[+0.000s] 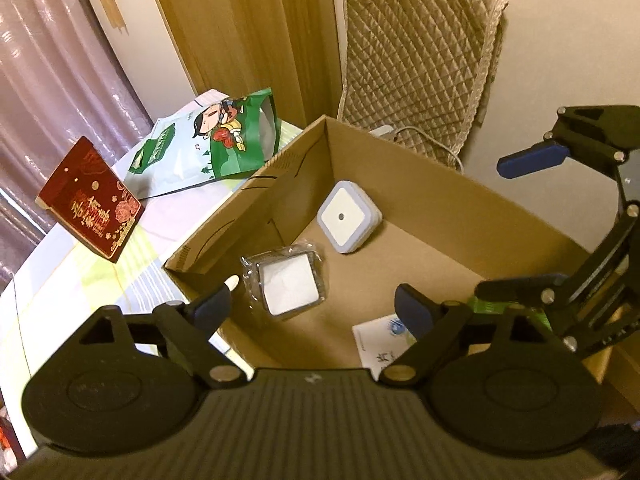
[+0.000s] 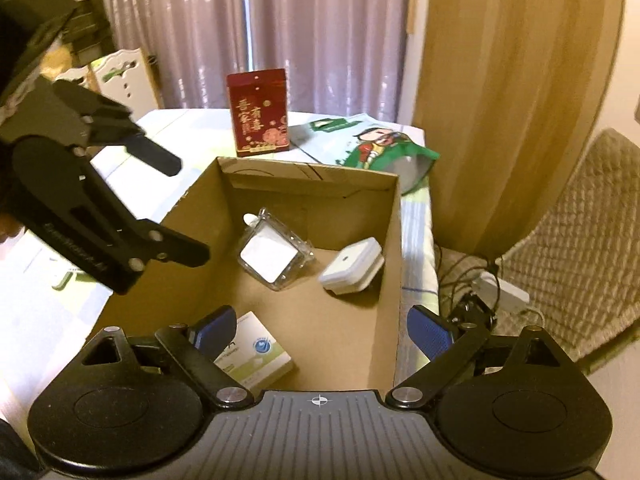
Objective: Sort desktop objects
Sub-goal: 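Withdraw both tools from the cardboard box toward the items on the table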
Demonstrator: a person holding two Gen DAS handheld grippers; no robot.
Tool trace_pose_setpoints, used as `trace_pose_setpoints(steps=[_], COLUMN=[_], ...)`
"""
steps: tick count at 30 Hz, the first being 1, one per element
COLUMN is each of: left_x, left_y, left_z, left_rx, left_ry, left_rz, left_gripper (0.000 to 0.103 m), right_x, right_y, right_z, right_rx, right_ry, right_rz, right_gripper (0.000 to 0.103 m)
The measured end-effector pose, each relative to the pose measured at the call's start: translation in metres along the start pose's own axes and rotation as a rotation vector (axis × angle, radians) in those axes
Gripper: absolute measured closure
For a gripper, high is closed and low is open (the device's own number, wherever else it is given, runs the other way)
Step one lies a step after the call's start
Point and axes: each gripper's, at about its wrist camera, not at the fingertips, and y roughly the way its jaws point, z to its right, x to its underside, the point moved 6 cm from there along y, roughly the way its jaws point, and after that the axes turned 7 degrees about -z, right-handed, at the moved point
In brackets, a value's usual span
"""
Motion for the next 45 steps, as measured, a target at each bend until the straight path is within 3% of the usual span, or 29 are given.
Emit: trace_pose_setpoints(steps=[8,24,45], left_x=[0.015,0.055,0.143], left_y=[-0.031,-0.085,-0.127], left_z=[0.01,0.016,0.003], left_rx=[0.002,0.035,0.126], left_ry=[-0.025,-0.059,-0.056], left_rz=[0.034,0.106,0.123], left_gripper=[0.008,0.006,0.004], right_x=[0.012,0.037,0.07], right_y=[-0.02,-0.064,-0.098], right_z=[-0.005,-0.026,-0.099], right_rx=[0.011,0.032,0.114], right_ry=[0.077,0.224,0.402], right_rz=[-0.01,0.038,0.042], right_gripper=[0.008,0.008,0.008])
